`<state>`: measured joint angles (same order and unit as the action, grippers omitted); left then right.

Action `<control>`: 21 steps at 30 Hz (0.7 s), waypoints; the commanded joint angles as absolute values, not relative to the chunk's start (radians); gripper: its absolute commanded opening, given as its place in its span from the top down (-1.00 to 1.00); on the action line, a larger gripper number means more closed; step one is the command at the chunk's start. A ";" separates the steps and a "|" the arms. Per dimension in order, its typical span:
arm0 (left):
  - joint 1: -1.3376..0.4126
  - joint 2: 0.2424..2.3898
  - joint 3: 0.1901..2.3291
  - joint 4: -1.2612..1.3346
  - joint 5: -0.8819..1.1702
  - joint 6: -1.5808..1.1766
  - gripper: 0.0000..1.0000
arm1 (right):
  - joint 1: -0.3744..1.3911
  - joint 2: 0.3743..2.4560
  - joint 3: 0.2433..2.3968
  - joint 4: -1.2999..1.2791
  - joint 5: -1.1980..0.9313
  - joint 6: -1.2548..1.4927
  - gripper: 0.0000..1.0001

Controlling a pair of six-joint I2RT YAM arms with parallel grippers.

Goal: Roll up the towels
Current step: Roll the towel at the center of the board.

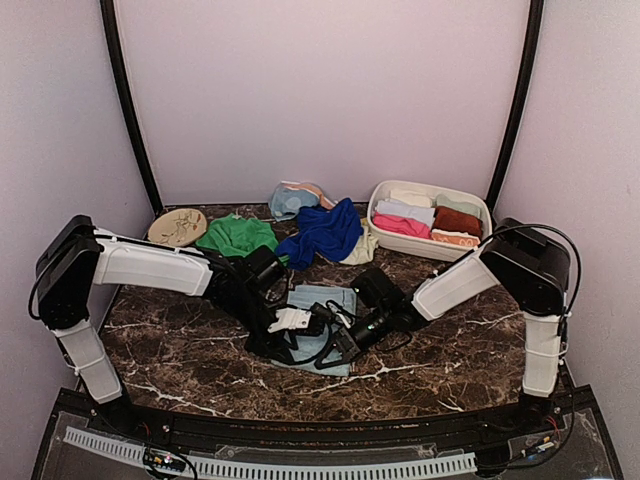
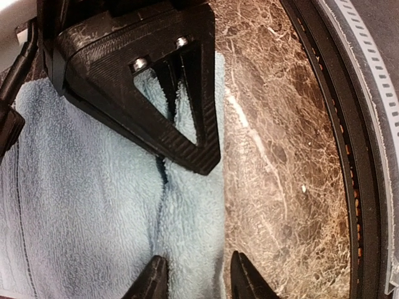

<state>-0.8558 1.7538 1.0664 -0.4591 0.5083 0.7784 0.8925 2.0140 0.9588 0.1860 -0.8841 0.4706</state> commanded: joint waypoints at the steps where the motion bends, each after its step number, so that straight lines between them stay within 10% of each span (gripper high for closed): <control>1: -0.857 1.768 1.080 -0.463 0.474 0.765 0.29 | 0.888 2.066 0.926 0.083 -0.814 0.488 1.00; 7: -0.857 1.778 1.084 -0.497 0.514 0.757 0.57 | 0.887 2.070 0.926 0.086 -0.814 0.494 1.00; 12: -0.857 1.724 1.067 -0.509 0.557 0.742 -0.06 | 0.887 2.071 0.922 0.086 -0.820 0.496 1.00; 21: -0.868 1.699 1.055 -0.483 0.574 0.734 -0.08 | 0.885 2.063 0.914 0.081 -0.825 0.491 1.00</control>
<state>-0.8570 1.7294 1.0718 -0.4725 0.5488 0.7429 0.8890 2.0178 0.9569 0.1932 -0.8909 0.4808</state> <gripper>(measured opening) 0.550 0.070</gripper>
